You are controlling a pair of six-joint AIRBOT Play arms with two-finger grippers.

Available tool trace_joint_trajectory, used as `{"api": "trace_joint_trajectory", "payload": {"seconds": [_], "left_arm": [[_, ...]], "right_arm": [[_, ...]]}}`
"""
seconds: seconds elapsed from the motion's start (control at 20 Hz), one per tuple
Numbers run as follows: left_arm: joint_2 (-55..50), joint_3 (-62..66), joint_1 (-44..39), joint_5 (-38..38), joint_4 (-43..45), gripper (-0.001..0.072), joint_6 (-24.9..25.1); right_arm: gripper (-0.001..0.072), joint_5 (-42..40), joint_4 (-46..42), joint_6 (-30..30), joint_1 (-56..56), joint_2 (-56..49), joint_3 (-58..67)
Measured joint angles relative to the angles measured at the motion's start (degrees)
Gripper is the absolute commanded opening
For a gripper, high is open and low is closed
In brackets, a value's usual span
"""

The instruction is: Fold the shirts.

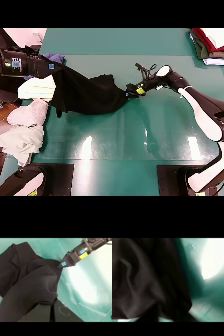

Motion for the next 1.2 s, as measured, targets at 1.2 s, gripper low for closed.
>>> {"api": "trace_joint_trajectory", "payload": {"seconds": [1.2], "left_arm": [[0.4, 30.3, 0.0, -13.7, -13.3, 0.0023, -3.7]], "right_arm": [[0.0017, 16.1, -10.4, 4.2, -29.1, 52.1, 18.7]]}}
